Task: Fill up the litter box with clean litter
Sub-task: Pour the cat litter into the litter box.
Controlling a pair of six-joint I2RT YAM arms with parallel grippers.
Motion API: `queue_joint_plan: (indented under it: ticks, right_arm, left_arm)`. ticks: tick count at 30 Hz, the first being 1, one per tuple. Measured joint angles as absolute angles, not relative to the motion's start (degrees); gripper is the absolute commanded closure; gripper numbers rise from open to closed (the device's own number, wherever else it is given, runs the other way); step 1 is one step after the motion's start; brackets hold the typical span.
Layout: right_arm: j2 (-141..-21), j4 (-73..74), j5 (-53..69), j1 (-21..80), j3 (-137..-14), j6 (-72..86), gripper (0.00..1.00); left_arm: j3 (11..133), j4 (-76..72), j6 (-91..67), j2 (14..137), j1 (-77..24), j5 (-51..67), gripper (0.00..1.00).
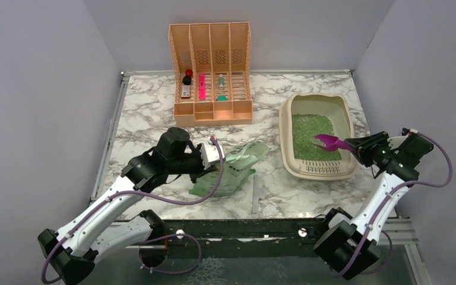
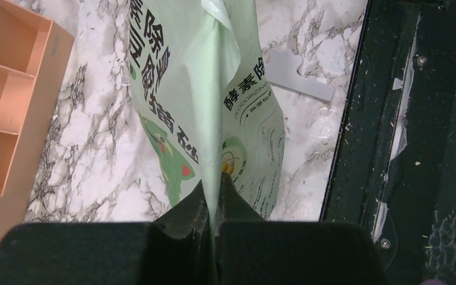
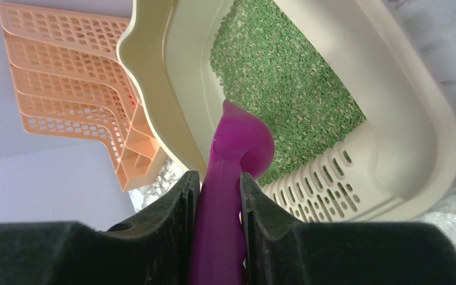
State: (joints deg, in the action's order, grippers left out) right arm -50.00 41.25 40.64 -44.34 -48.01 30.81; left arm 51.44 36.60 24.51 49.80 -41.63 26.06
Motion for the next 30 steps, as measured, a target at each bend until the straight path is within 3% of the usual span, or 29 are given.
queue_joint_plan:
  ticks: [13, 21, 30]
  right_arm:
    - [-65.34, 30.76, 41.06, -38.5, -60.14, 34.92, 0.99]
    - [-72.64, 26.15, 32.75, -27.29, -61.12, 36.53, 0.99]
    - [-76.88, 25.45, 21.71, -22.35, -67.9, 34.37, 0.99]
  left_arm:
    - [52.14, 37.41, 24.69, 50.37, -41.63, 25.36, 1.0]
    - [52.51, 37.91, 24.62, 50.37, -41.65, 24.53, 1.0]
    - [52.71, 38.26, 24.58, 50.35, -41.65, 23.81, 1.0]
